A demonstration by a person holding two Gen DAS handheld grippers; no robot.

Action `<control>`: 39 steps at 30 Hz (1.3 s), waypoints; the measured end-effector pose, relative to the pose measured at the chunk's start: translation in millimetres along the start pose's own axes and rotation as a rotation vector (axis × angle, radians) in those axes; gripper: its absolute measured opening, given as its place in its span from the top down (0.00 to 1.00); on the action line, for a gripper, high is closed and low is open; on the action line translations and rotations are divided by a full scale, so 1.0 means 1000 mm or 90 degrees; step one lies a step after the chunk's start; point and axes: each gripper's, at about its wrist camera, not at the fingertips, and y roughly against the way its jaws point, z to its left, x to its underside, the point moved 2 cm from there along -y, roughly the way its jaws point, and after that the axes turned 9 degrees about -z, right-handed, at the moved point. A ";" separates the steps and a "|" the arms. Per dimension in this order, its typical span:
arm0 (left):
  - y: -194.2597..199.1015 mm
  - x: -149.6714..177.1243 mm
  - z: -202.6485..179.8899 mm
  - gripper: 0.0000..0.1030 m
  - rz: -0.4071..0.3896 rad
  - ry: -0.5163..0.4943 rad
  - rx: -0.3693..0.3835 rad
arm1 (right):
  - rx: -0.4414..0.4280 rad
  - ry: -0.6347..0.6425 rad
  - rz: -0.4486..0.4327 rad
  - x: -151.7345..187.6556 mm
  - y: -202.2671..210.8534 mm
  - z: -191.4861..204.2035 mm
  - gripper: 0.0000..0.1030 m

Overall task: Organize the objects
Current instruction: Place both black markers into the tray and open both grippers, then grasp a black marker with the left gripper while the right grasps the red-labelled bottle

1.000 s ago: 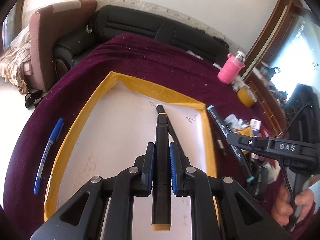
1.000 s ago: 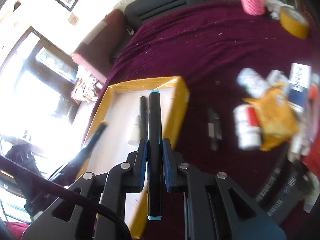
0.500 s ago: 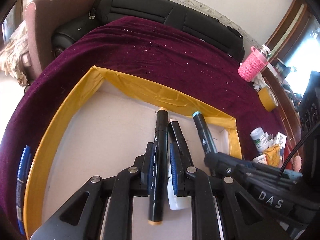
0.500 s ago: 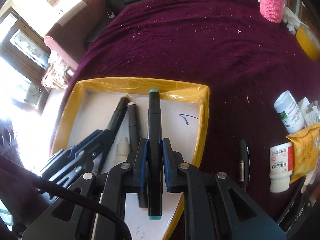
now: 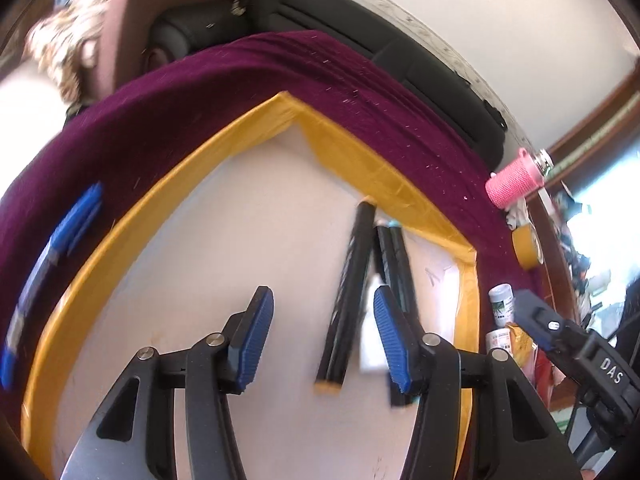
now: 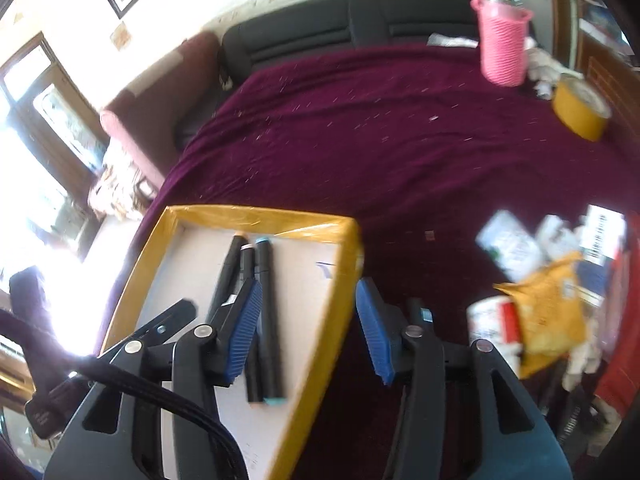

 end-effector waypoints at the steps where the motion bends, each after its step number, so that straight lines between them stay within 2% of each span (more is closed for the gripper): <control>1: 0.003 0.004 0.001 0.55 -0.008 0.003 0.005 | 0.002 -0.005 -0.006 0.001 0.005 -0.004 0.54; 4: 0.010 0.012 0.003 0.55 -0.010 0.008 0.010 | 0.006 -0.023 -0.023 0.007 0.025 -0.020 0.54; 8: 0.019 0.014 0.001 0.55 -0.012 0.001 0.035 | 0.024 -0.022 -0.073 0.021 0.061 -0.046 0.54; 10: 0.030 0.012 -0.008 0.55 -0.031 -0.016 0.049 | 0.046 -0.024 -0.100 0.027 0.079 -0.061 0.50; 12: 0.052 0.012 -0.030 0.52 -0.068 -0.064 0.062 | 0.070 -0.038 -0.127 0.033 0.095 -0.081 0.42; 14: 0.068 0.014 -0.057 0.32 -0.087 -0.113 0.075 | 0.091 -0.052 -0.152 0.035 0.106 -0.100 0.42; 16: 0.075 0.020 -0.086 0.26 -0.094 -0.162 0.062 | 0.105 -0.068 -0.169 0.037 0.114 -0.117 0.42; 21: 0.053 0.044 -0.148 0.27 -0.047 -0.246 0.049 | 0.099 -0.125 -0.180 0.042 0.114 -0.156 0.42; 24: 0.030 0.065 -0.176 0.27 -0.021 -0.299 0.042 | 0.101 -0.129 -0.185 0.046 0.113 -0.170 0.42; 28: 0.000 0.093 -0.198 0.27 0.003 -0.387 -0.008 | 0.091 -0.139 -0.210 0.048 0.115 -0.183 0.42; 31: -0.023 0.098 -0.206 0.28 0.012 -0.420 -0.048 | 0.085 -0.136 -0.229 0.049 0.117 -0.188 0.42; 33: -0.031 0.099 -0.206 0.38 0.020 -0.431 -0.060 | 0.079 -0.133 -0.232 0.051 0.116 -0.191 0.40; 35: -0.040 0.096 -0.206 0.55 0.034 -0.428 -0.073 | 0.068 -0.136 -0.230 0.051 0.116 -0.193 0.38; 39: -0.053 0.090 -0.204 0.58 0.047 -0.409 -0.088 | 0.048 -0.142 -0.230 0.052 0.118 -0.194 0.36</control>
